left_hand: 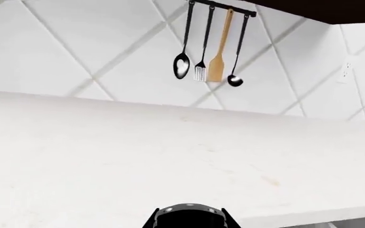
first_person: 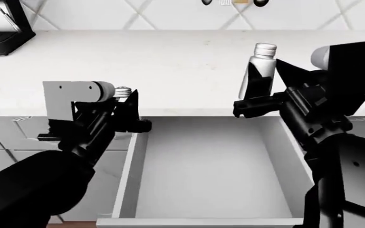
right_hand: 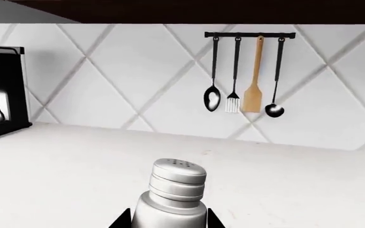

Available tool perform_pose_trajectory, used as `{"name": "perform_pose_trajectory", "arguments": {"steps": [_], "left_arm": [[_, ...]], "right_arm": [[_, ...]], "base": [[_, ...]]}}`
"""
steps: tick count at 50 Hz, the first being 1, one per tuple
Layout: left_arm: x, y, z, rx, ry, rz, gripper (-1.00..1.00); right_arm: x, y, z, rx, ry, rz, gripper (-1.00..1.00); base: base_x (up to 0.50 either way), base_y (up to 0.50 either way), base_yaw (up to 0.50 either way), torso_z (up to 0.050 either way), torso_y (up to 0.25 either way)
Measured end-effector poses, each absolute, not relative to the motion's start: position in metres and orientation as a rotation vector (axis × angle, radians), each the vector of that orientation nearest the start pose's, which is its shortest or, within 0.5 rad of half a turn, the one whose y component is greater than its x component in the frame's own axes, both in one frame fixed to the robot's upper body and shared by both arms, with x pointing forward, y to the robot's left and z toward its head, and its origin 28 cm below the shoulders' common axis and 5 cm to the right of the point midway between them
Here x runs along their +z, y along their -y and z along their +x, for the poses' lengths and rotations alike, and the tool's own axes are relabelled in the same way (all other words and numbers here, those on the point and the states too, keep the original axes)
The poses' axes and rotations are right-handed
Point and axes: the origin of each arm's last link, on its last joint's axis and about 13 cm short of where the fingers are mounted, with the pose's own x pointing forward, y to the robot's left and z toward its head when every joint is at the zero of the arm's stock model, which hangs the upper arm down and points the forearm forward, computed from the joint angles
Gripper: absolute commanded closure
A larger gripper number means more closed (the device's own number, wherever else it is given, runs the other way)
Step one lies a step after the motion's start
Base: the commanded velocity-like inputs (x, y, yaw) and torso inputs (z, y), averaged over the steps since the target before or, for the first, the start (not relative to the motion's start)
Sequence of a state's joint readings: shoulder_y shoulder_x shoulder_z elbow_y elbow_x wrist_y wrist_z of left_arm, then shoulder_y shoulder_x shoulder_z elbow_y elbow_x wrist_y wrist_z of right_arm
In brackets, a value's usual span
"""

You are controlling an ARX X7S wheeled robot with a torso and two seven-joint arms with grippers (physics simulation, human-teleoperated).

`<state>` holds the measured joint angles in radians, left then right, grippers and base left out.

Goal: Pick and place the shaker into the drawer. Then close the cabinet.

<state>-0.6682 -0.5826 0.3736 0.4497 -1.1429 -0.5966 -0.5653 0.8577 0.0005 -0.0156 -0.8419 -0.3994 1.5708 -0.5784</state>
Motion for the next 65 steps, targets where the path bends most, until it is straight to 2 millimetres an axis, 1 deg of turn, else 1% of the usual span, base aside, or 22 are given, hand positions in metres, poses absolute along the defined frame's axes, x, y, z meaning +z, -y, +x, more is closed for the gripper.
{"name": "perform_pose_trajectory", "arguments": {"steps": [5,11,15,18,22,28,34,41,46,51,52,56,59,62,65], "left_arm": [[0.216,-0.206,0.257,-0.362,0.018,-0.105,1.00],[0.224,-0.195,0.266,-0.461,-0.001,-0.019,1.00],[0.224,-0.186,0.273,-0.517,-0.025,0.041,1.00],[0.219,-0.179,0.280,-0.551,-0.053,0.088,1.00],[0.207,-0.170,0.288,-0.587,-0.101,0.149,1.00],[0.180,-0.160,0.295,-0.629,-0.177,0.232,1.00],[0.151,-0.152,0.298,-0.660,-0.245,0.311,1.00],[0.119,-0.148,0.297,-0.682,-0.319,0.374,1.00],[0.104,-0.144,0.294,-0.704,-0.352,0.402,1.00],[0.096,-0.142,0.291,-0.722,-0.370,0.420,1.00],[0.095,-0.141,0.291,-0.724,-0.372,0.423,-1.00],[0.095,-0.140,0.290,-0.728,-0.372,0.426,-1.00],[0.099,-0.140,0.289,-0.727,-0.358,0.417,-1.00],[0.111,-0.140,0.288,-0.725,-0.325,0.395,-1.00],[0.130,-0.142,0.288,-0.717,-0.273,0.363,-1.00]], "right_arm": [[0.264,0.124,0.233,0.182,0.124,-0.046,1.00],[0.274,0.133,0.230,0.159,0.127,-0.072,1.00],[0.282,0.139,0.226,0.136,0.137,-0.087,1.00],[0.289,0.142,0.221,0.118,0.148,-0.095,1.00],[0.297,0.145,0.215,0.100,0.164,-0.105,1.00],[0.306,0.146,0.208,0.083,0.194,-0.117,1.00],[0.314,0.145,0.204,0.080,0.227,-0.130,1.00],[0.319,0.144,0.200,0.087,0.256,-0.141,1.00],[0.320,0.144,0.199,0.093,0.269,-0.146,1.00],[0.320,0.144,0.197,0.097,0.274,-0.148,1.00],[0.320,0.144,0.197,0.097,0.275,-0.148,1.00],[0.319,0.144,0.197,0.100,0.277,-0.149,1.00],[0.319,0.144,0.196,0.102,0.279,-0.149,1.00],[0.318,0.144,0.196,0.103,0.279,-0.150,1.00],[0.318,0.143,0.196,0.105,0.280,-0.151,1.00]], "base": [[0.00,0.00,0.00,0.000,0.000],[0.00,0.00,0.00,0.000,0.000],[0.00,0.00,0.00,0.000,0.000],[0.00,0.00,0.00,0.000,0.000],[0.00,0.00,0.00,0.000,0.000],[0.00,0.00,0.00,0.000,0.000],[0.00,0.00,0.00,0.000,0.000],[0.00,0.00,0.00,0.000,0.000],[0.00,0.00,0.00,0.000,0.000],[0.00,0.00,0.00,0.000,0.000],[0.00,0.00,0.00,0.000,0.000],[0.00,0.00,0.00,0.000,0.002],[0.00,0.00,0.00,0.000,0.000],[0.00,0.00,0.00,0.005,0.000],[0.00,0.00,0.00,0.000,0.000]]}}
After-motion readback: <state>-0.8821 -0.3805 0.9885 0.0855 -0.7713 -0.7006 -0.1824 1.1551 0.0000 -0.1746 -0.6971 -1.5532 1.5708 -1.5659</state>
